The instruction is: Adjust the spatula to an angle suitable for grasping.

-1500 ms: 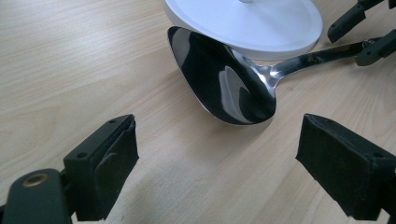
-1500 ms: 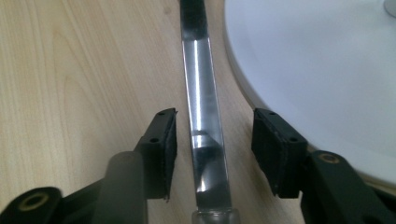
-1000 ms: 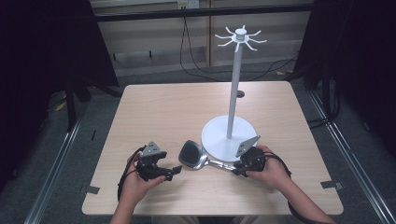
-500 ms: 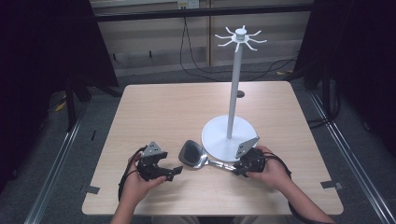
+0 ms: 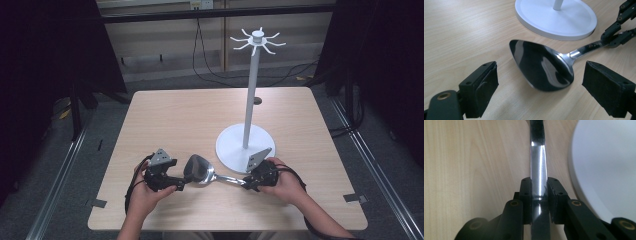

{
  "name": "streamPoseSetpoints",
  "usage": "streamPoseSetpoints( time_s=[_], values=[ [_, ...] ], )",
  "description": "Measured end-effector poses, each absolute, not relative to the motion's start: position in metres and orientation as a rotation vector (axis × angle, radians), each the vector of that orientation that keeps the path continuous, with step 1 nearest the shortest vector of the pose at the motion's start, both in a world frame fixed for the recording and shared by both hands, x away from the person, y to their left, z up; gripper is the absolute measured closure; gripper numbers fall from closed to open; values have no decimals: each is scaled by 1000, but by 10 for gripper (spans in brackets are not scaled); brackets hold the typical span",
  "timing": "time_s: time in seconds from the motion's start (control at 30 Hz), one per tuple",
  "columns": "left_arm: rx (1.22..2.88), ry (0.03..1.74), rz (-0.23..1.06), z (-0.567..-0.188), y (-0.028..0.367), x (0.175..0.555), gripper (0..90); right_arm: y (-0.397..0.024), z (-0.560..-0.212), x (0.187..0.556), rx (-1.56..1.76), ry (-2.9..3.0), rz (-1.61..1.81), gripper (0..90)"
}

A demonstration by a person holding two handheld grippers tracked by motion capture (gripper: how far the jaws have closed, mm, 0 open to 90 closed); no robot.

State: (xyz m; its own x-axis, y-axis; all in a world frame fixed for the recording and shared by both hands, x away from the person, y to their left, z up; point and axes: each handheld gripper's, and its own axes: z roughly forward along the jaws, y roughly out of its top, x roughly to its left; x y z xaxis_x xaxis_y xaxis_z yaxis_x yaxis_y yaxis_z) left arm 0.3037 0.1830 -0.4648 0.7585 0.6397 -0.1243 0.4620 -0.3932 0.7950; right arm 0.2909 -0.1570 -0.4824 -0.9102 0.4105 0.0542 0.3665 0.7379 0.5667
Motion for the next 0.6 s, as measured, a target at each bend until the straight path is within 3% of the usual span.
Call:
streamPoseSetpoints(
  time_s=[0.6],
  values=[
    [2054, 802, 252, -459, 180, 303, 128, -125, -487, 289, 519, 2913, 967, 748]
  ],
)
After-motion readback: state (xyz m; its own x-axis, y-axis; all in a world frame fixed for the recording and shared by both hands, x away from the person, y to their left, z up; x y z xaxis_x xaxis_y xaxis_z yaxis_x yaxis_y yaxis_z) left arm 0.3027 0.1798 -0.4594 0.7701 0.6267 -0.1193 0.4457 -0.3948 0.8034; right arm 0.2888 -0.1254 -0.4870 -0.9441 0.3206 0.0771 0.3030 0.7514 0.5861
